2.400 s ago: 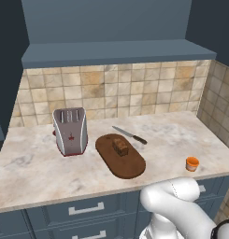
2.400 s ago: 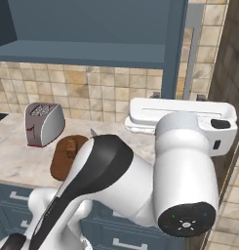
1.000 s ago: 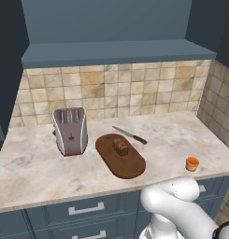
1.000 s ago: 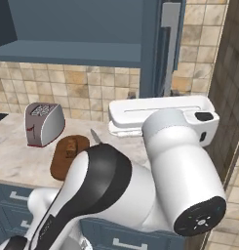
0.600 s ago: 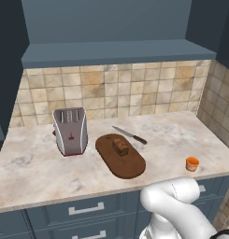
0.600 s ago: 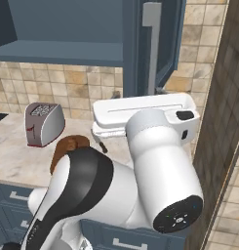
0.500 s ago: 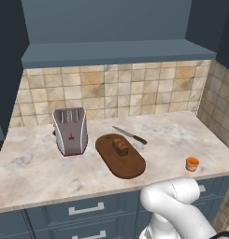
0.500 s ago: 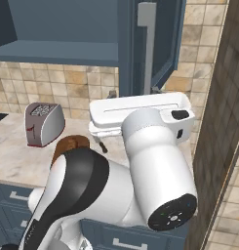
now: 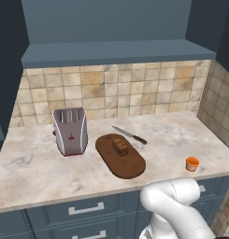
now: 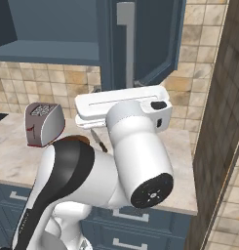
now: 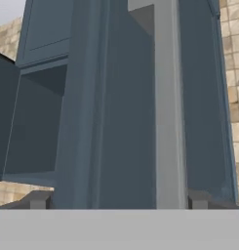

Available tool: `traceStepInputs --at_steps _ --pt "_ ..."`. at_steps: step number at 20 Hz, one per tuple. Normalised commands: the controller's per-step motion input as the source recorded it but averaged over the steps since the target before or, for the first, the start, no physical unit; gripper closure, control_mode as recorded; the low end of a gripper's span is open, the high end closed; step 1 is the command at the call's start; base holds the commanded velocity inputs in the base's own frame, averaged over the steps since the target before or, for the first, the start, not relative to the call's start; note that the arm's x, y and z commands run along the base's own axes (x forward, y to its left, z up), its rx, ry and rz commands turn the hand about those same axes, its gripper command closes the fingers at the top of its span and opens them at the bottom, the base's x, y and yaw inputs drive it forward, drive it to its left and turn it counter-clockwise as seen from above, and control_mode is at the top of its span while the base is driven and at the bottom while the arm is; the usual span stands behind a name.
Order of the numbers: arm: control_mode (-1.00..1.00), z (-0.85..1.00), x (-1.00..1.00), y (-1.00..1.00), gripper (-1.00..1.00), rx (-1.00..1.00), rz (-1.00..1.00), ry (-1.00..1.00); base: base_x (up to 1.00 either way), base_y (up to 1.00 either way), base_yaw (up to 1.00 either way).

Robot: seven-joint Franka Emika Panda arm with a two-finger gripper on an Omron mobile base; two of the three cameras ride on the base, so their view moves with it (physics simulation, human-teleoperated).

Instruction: Pick the bread, place it on the cutting board, pick the jam, place it on the counter, and close the cabinet.

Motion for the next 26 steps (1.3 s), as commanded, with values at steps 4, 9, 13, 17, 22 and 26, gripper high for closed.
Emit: traceStepInputs --at_steps 4,9,13,17,22,26 --pt "-1.0 0.0 0.34 0.3 -1.0 0.0 0.08 0.0 0.0 0.0 0.0" --pt "-1.0 0.0 0.33 0.24 -1.0 0.0 0.1 0.0 0.0 0.0 0.0" --pt "-1.0 0.0 0.36 0.22 -1.0 0.0 0.11 0.0 0.0 0.0 0.0" --pt "-1.0 0.0 0.34 0.29 -1.0 0.0 0.08 0.0 0.0 0.0 0.0" --pt "-1.0 0.0 0.36 0.41 -1.0 0.0 0.04 0.0 0.0 0.0 0.0" --pt "-1.0 0.0 0.45 0.32 -1.0 0.0 0.02 0.0 0.0 0.0 0.0"
